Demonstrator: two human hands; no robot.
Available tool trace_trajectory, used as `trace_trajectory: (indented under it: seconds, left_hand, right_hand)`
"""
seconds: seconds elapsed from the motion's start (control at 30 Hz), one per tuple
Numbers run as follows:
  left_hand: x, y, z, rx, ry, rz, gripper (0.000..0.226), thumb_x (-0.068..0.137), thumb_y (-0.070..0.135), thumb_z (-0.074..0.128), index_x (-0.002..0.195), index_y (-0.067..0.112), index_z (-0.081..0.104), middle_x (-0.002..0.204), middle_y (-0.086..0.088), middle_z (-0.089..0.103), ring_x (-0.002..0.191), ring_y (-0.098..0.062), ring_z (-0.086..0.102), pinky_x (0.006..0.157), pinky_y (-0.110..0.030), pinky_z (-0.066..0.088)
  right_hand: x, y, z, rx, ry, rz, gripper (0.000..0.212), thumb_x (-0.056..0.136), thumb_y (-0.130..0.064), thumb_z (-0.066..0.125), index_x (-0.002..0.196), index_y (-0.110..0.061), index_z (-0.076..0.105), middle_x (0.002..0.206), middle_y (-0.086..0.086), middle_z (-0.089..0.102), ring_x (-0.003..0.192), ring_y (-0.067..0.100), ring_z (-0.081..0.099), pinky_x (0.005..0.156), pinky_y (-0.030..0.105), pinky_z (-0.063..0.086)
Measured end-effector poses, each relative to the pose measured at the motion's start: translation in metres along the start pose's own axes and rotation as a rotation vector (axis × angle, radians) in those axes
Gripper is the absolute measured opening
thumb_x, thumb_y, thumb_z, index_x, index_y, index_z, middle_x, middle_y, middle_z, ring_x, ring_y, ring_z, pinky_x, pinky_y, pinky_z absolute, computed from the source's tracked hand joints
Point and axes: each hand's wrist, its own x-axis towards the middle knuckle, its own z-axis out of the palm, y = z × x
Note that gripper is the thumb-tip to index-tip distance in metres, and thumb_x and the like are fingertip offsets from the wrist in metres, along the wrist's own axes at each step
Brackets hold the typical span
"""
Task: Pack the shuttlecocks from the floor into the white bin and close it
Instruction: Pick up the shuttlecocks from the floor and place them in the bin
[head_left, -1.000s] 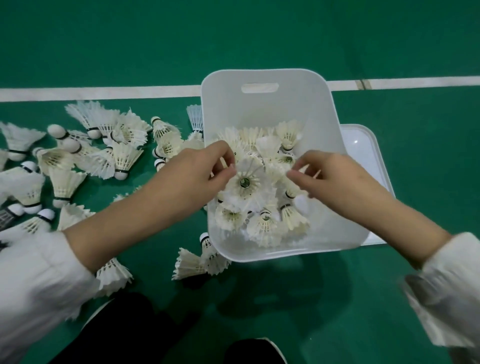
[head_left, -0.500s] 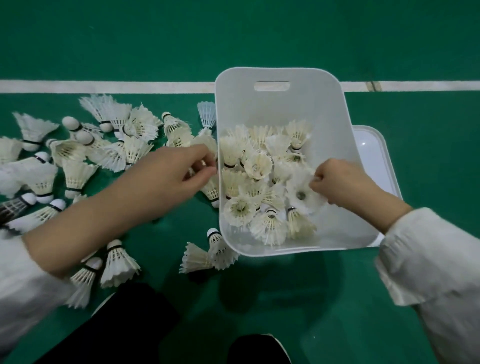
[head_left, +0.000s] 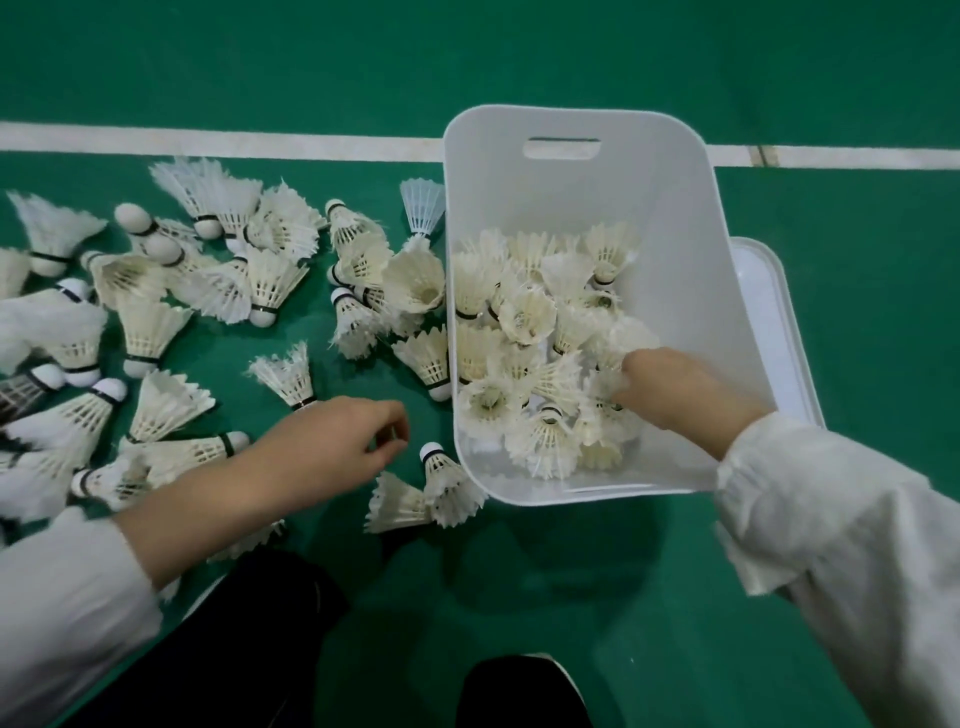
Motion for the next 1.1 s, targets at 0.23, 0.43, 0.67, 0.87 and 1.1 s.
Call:
trace_trajectory:
  seconds: [0.23,0.43,0.67,0.87,1.1]
  left_hand:
    - [0.001,-0.002,0.023,0.096,-0.068,0.067,0.041,0.086,0.049,0.053,0.118,0.024,0.048,0.114,0.004,0.051,0.098,-0.016,0.055,0.077,-0.032,0.046]
    - [-0.003,-0.011,0.056,0.272,-0.264,0.053,0.059,0.081,0.044,0.062,0.128,0.017,0.039,0.127,-0.007,0.043,0.116,-0.027,0.047,0.089,-0.037,0.041]
    - [-0.022,-0.05,0.019,-0.154,-0.047,-0.252,0.045,0.087,0.051,0.044,0.108,0.013,0.055,0.105,-0.009,0.064,0.097,-0.028,0.059,0.079,-0.035,0.047]
    - [-0.046,-0.099,-0.005,-0.708,0.063,-0.454,0.053,0.091,0.056,0.035,0.095,0.012,0.063,0.086,-0.005,0.066,0.076,-0.02,0.061,0.073,-0.034,0.046]
    - [-0.057,-0.129,-0.018,-0.85,0.162,-0.373,0.044,0.093,0.052,0.03,0.103,0.024,0.062,0.095,0.002,0.065,0.086,-0.017,0.062,0.087,-0.044,0.049]
  right_hand:
    - [-0.067,-0.028,-0.05,0.118,0.316,-0.224,0.027,0.094,-0.034,0.045,0.108,-0.017,0.06,0.101,0.002,0.067,0.087,0.022,0.06,0.065,0.028,0.037]
    - [-0.125,-0.114,-0.056,0.347,0.302,-0.68,0.015,0.092,-0.024,0.051,0.096,-0.017,0.064,0.092,-0.005,0.058,0.079,0.013,0.057,0.07,0.023,0.043]
    - [-0.096,-0.187,-0.018,0.091,0.094,-0.747,0.031,0.093,-0.022,0.046,0.124,-0.016,0.045,0.121,0.004,0.045,0.105,0.024,0.054,0.085,0.033,0.042]
    - [-0.063,-0.24,0.005,0.265,0.017,-0.758,0.058,0.089,-0.022,0.055,0.139,-0.024,0.026,0.133,0.005,0.041,0.11,0.029,0.054,0.088,0.037,0.045]
    - [-0.05,-0.269,0.016,0.269,0.117,-0.785,0.076,0.091,-0.026,0.052,0.141,-0.05,0.001,0.111,0.002,0.041,0.074,0.028,0.054,0.068,0.04,0.048]
